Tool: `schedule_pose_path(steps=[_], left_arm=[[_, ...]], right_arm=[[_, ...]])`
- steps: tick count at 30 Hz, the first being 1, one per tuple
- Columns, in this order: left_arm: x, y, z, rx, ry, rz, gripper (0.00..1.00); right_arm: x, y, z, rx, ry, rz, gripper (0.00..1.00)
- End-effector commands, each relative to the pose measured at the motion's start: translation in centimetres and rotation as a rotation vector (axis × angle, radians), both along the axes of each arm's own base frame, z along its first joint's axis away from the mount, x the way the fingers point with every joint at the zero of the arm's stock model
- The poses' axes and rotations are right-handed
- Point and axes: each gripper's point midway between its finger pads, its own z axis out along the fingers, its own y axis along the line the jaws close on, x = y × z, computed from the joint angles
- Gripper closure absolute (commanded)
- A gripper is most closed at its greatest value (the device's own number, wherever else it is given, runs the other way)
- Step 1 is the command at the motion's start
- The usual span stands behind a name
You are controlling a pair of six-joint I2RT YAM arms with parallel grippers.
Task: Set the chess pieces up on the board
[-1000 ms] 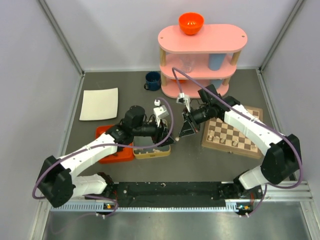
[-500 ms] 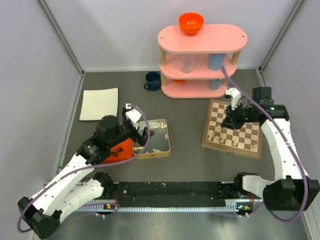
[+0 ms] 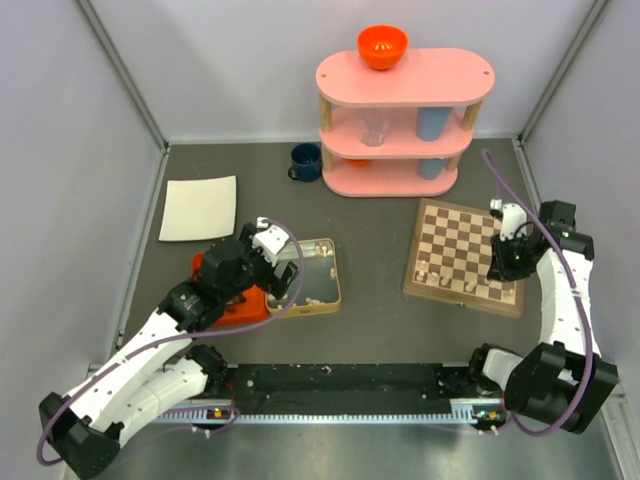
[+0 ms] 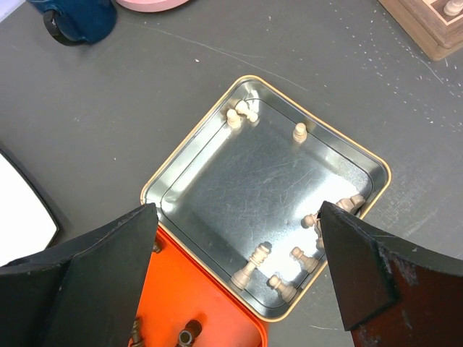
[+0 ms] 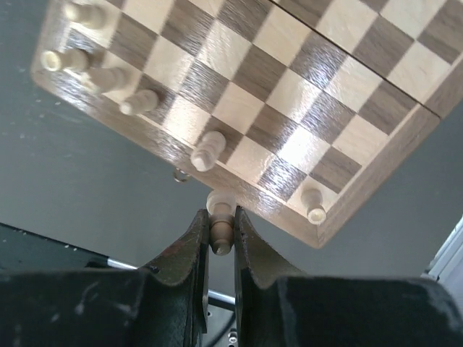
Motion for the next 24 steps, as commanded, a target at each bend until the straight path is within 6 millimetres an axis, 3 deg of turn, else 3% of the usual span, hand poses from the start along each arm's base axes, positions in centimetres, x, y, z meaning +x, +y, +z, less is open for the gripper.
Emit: schedule_pose_path(steps=[1, 14, 24], left_arm=[[0.5, -0.2, 1.6, -0.034, -0.066, -0.001, 0.02], [0.5, -0.1, 1.1, -0.023, -0.057, 0.004, 0.02], [0.6, -0.1, 0.9, -0.017, -0.053, 0.003, 0.02]], right_arm=[[1.0, -2.8, -0.1, -0.107, -0.040, -0.104, 0.97], [1.8, -2.0, -3.4, -0.090, -0.039, 0.092, 0.95], [1.1, -1.7, -5.9, -0.073, 0.007, 0.108, 0.93]])
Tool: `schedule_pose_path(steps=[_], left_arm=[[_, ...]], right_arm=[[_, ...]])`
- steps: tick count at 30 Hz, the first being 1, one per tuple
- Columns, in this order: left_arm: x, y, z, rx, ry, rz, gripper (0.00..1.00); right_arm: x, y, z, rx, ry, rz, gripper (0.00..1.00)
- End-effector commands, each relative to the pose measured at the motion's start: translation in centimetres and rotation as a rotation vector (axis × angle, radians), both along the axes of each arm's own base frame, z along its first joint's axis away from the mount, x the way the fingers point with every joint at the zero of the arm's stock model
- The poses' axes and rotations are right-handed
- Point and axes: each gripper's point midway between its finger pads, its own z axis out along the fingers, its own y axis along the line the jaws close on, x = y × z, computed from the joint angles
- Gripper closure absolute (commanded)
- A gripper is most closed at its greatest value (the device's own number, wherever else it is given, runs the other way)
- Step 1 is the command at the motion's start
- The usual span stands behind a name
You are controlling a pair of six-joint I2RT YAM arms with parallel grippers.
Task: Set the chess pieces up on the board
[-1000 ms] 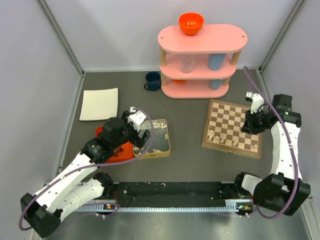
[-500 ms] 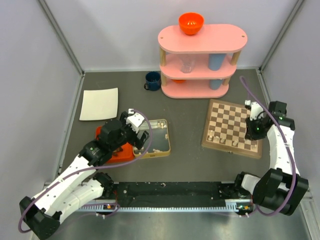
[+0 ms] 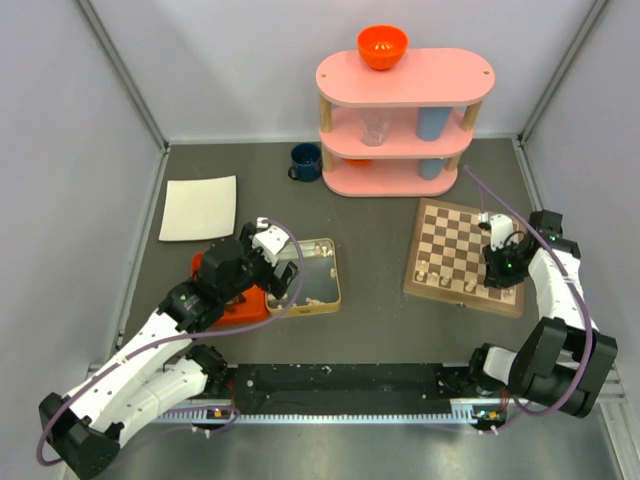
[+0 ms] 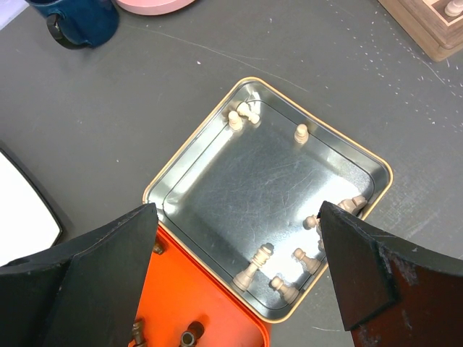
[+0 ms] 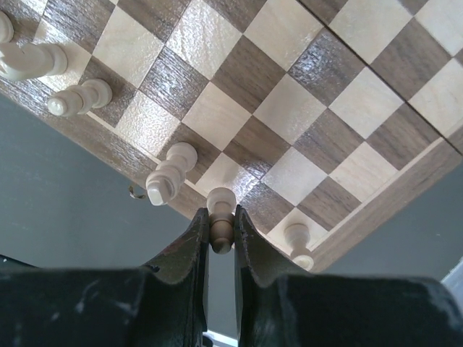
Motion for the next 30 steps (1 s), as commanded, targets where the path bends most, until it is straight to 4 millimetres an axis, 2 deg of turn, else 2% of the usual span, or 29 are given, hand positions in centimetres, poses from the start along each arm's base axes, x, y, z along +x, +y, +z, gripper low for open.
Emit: schedule_pose_path(steps=[1, 30], left_arm=[[0.5, -0.2, 0.7, -0.015, -0.036, 0.002, 0.02], [0.5, -0.3, 0.6, -0.014, -0.036, -0.004, 0.02]], right_arm=[[0.5, -0.2, -0.6, 0.003, -0.025, 0.008, 0.93], [0.6, -0.3, -2.0, 0.021, 0.019, -0.029, 0.86]])
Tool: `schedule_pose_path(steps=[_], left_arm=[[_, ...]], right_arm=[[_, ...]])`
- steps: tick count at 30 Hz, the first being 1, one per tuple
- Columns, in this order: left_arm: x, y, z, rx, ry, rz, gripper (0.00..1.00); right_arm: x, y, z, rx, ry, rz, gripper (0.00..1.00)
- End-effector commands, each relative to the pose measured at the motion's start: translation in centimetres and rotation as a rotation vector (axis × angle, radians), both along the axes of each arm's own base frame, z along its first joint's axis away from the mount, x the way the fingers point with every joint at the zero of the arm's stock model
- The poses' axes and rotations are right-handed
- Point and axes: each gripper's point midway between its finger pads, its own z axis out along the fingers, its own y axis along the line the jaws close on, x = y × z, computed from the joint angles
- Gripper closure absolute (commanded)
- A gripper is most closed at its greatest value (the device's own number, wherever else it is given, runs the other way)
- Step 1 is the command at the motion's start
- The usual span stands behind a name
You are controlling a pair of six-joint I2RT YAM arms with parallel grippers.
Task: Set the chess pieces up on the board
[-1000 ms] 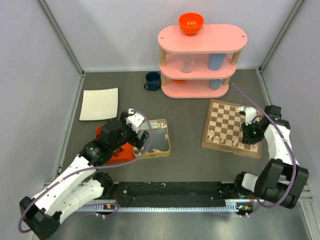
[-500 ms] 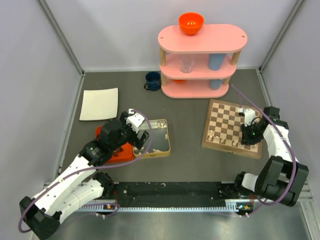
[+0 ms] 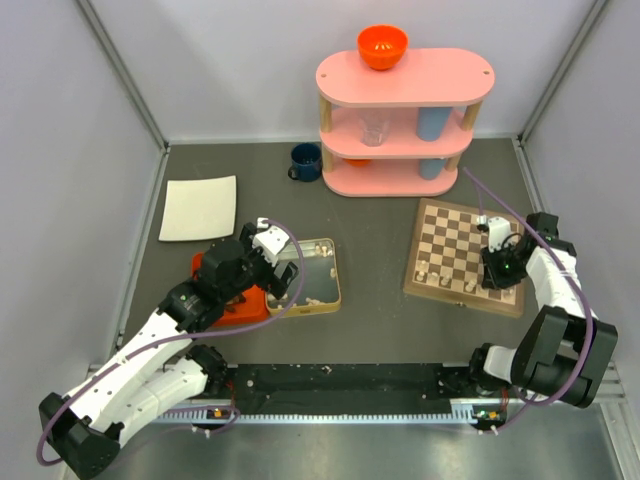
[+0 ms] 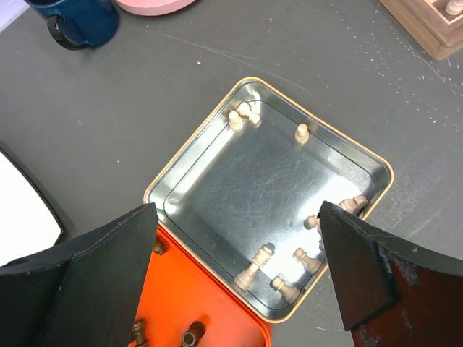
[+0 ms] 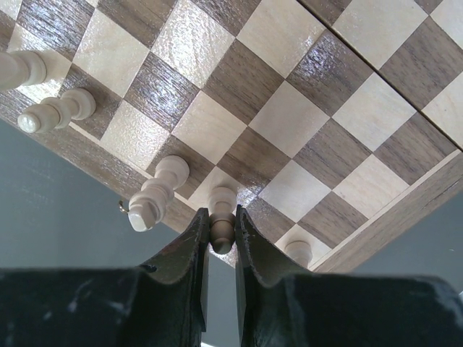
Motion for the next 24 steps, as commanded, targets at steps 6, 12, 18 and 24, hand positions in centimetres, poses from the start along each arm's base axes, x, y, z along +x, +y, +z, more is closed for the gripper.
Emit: schedule_pose_path(steps=[6, 12, 18, 24], left_arm=[[0.45, -0.28, 0.45, -0.016, -0.026, -0.001, 0.02], [0.43, -0.32, 0.64, -0.020, -0.032, -0.004, 0.02], [0.42, -0.33, 0.53, -0.019, -0.028, -0.003, 0.02], [0.41, -0.37, 0.60, -0.020, -0.030, -0.007, 0.02]], right_arm=[[0.51, -0.34, -0.14, 0.009, -0.004, -0.021, 0.83], [0.48, -0.23, -0.20, 0.013, -0.002, -0.020, 0.80], [0.57, -0.16, 0.05, 0.016, -0.013, -0.018, 0.75], [0.53, -0.11, 0.14, 0.018, -0.014, -0.018, 0.74]])
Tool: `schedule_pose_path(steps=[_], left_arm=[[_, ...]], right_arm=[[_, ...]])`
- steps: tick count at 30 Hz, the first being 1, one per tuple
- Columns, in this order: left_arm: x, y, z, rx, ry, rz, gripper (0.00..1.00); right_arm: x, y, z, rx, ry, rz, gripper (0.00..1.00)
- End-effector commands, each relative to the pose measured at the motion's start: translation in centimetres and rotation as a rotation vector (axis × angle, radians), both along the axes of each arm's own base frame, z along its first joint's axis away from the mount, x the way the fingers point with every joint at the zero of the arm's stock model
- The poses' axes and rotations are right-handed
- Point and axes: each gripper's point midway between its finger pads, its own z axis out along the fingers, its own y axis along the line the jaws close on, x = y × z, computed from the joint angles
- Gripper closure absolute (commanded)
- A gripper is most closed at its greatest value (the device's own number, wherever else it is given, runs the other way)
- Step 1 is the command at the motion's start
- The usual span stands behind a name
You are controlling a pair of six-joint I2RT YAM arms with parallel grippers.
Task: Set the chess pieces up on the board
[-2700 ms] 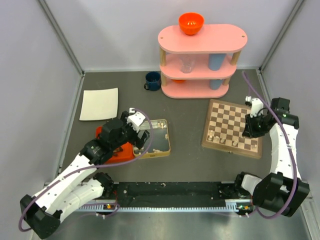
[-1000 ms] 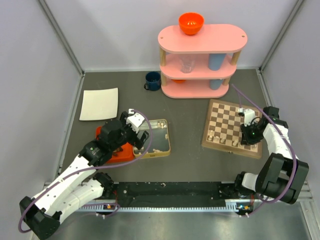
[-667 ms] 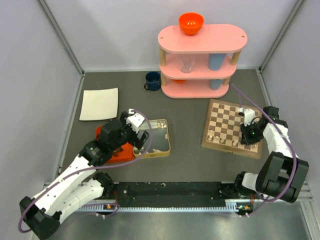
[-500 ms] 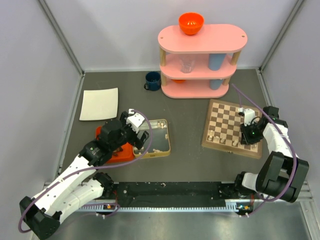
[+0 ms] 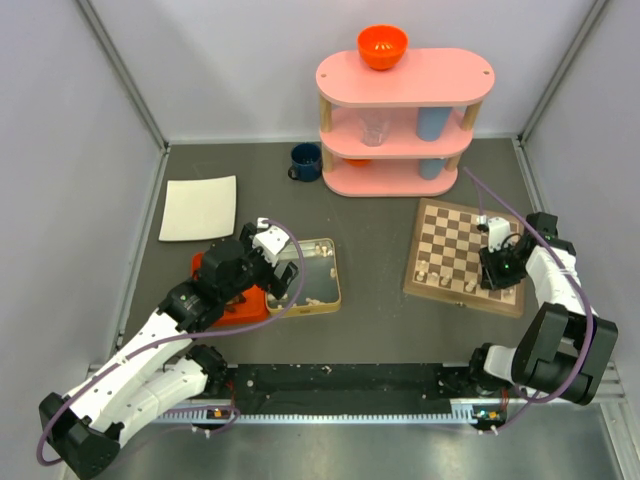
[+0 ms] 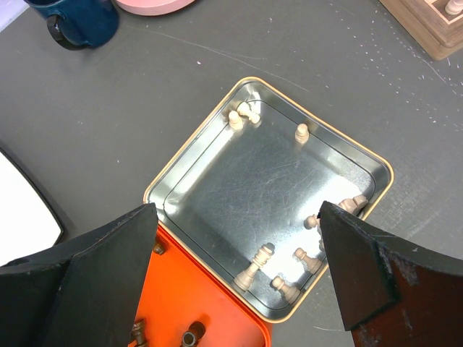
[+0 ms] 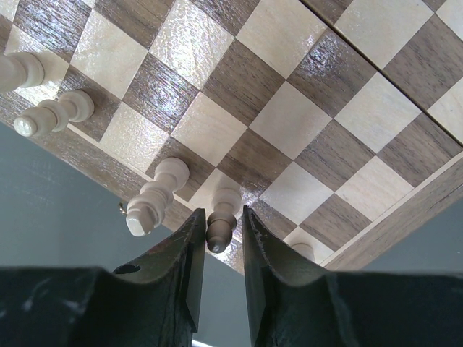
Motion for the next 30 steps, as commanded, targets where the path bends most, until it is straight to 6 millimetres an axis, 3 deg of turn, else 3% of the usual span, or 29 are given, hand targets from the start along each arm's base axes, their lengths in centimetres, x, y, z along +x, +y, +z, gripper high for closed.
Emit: schedule_pose_path(steps=[1, 14, 21, 27, 30], left_arm=[[0.4, -0.3, 0.5, -0.018, -0.027, -0.006, 0.02], [0.3, -0.4, 0.6, -0.025, -0.026, -0.010, 0.02], [0.1, -0.7, 1.1, -0.063, -0.019, -0.006, 0.01], [0.7, -1.2, 1.2, -0.132, 0.060, -0.002, 0.01], [1.1, -2.0, 1.2, -0.183, 0.159, -0.007, 0.01]], right_arm=[[0.5, -0.1, 0.5, 0.013, -0.026, -0.010, 0.74], [1.0, -0.6, 3.2, -0.033, -0.106, -0.027, 0.68], [2.5, -1.0, 7.2, -0.063, -0.223, -0.044, 0.64], [4.2, 0.6, 11.2, 0.018, -0.349, -0.010, 0.59], [4.7, 2.8, 13.0, 0.124, -0.413, 0.057, 0.55]])
